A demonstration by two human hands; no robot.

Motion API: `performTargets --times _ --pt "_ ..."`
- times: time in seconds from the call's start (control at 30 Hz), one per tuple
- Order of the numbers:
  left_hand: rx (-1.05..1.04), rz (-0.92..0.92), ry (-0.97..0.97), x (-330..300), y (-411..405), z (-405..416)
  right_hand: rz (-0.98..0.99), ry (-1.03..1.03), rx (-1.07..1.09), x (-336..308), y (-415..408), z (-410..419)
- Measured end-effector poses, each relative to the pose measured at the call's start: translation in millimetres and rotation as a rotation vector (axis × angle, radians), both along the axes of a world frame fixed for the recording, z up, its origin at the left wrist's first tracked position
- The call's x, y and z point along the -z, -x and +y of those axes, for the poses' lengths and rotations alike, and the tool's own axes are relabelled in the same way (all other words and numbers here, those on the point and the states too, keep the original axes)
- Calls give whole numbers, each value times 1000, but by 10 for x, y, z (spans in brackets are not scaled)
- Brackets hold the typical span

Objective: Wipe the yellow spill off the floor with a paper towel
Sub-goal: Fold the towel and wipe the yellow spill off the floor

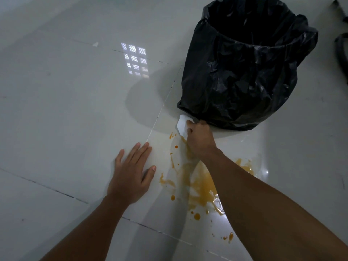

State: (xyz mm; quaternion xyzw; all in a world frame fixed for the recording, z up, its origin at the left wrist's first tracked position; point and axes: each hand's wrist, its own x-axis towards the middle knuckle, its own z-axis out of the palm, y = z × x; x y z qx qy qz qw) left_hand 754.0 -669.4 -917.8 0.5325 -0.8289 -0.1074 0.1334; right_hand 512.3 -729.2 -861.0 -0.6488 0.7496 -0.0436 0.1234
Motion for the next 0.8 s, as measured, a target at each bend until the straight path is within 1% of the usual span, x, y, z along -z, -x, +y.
performTargets --times 0.07,0.17,0.27,0.37,0.47,0.57,0.7,0.8 --pt "0 2 -4 -5 -2 -3 44 -57 -12 26 -15 -42" --pt "-1 8 -9 -16 4 1 5 -128 -1 63 -27 -102" --pt "-3 5 -7 -19 3 2 49 -185 -52 63 -24 -164" --pt "0 -10 -12 -25 2 2 16 -229 -93 55 -7 -173" --pt "0 -18 -16 -29 5 0 -13 -231 -149 65 4 -73" --pt "1 -16 -16 -44 8 4 -30 -188 -158 87 41 40" --pt "0 2 2 -70 23 18 10 -131 -116 93 182 134" --pt "12 -21 7 -59 12 19 -18 -153 -95 77 175 143"
